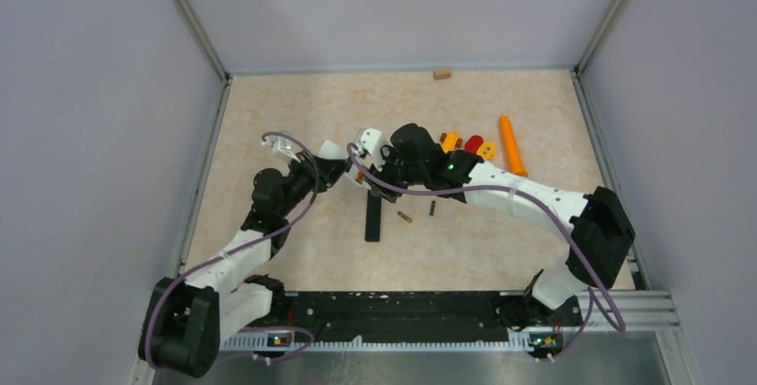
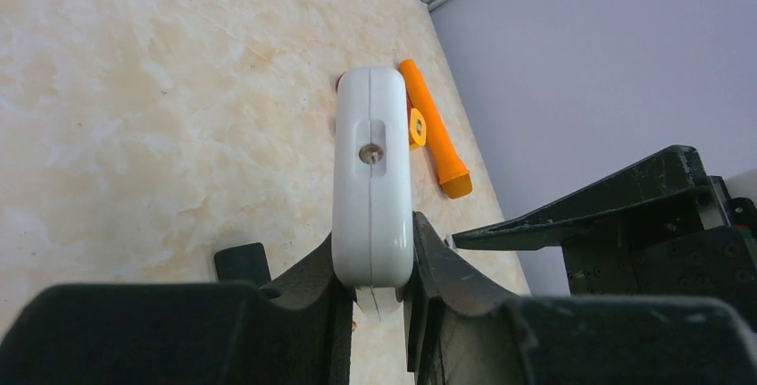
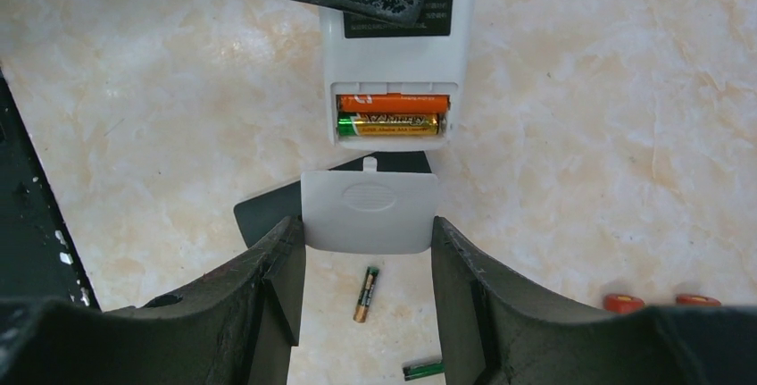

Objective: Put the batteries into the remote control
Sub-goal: Load the battery cover into the remote control.

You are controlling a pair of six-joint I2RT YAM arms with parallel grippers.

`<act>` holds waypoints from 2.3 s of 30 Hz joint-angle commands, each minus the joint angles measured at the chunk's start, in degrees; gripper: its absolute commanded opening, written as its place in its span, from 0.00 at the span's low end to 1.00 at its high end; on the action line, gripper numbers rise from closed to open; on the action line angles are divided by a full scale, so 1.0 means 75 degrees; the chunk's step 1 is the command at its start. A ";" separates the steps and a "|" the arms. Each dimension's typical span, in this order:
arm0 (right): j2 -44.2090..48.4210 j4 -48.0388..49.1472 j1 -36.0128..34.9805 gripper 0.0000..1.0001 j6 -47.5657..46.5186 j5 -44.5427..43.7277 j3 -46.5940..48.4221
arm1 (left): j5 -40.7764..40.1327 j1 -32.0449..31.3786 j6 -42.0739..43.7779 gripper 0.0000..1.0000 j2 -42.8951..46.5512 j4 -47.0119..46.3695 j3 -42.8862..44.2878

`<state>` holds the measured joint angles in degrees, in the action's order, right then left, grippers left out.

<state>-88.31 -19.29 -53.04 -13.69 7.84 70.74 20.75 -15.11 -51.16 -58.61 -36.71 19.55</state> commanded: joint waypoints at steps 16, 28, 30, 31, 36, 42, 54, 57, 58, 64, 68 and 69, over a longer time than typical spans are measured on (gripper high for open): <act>-0.0538 0.0341 -0.0314 0.45 0.0173 -0.0537 0.0884 | 0.0429 -0.0018 0.0382 0.00 0.0504 -0.0519 -0.0052; -0.0621 0.0429 -0.0312 0.45 0.0151 -0.0367 0.0952 | 0.0578 -0.0021 0.0516 0.00 0.0514 -0.0227 0.0073; -0.0685 0.0387 -0.0321 0.45 0.0130 -0.0329 0.0996 | 0.0615 -0.0024 0.0511 0.00 0.0525 -0.0216 0.0094; -0.0701 0.0390 -0.0313 0.45 0.0127 -0.0305 0.0997 | 0.0638 -0.0024 0.0507 0.00 0.0528 -0.0215 0.0108; -0.0780 0.0337 -0.0312 0.45 0.0115 -0.0206 0.1021 | 0.0667 -0.0024 0.0497 0.00 0.0558 -0.0215 0.0124; -0.0809 0.0214 -0.0329 0.45 0.0094 -0.0139 0.1043 | 0.0621 -0.0024 0.0516 0.00 0.0573 -0.0191 0.0138; -0.0899 0.0034 -0.0326 0.45 0.0045 -0.0189 0.1100 | 0.0412 -0.0024 0.0551 0.00 0.0621 -0.0070 0.0158; -0.0898 0.0084 -0.0325 0.45 0.0045 -0.0213 0.1096 | 0.0447 -0.0024 0.0559 0.00 0.0622 -0.0051 0.0181; -0.0905 0.0102 -0.0323 0.45 0.0045 -0.0197 0.1102 | 0.0471 -0.0024 0.0563 0.00 0.0611 -0.0061 0.0192; -0.1032 0.0111 -0.0323 0.45 0.0011 -0.0178 0.1261 | 0.0758 -0.0024 0.0632 0.00 0.0587 -0.0063 0.0234; -0.1135 0.0083 -0.0332 0.45 -0.0002 -0.0133 0.1389 | 0.0927 -0.0024 0.0640 0.00 0.0583 -0.0086 0.0249; -0.1153 0.0072 -0.0330 0.45 -0.0002 -0.0106 0.1405 | 0.0954 -0.0024 0.0650 0.00 0.0584 -0.0086 0.0258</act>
<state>-96.14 -20.71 -54.74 -13.04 5.91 77.71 24.51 -15.03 -46.72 -55.37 -33.23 19.29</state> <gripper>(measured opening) 0.497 0.254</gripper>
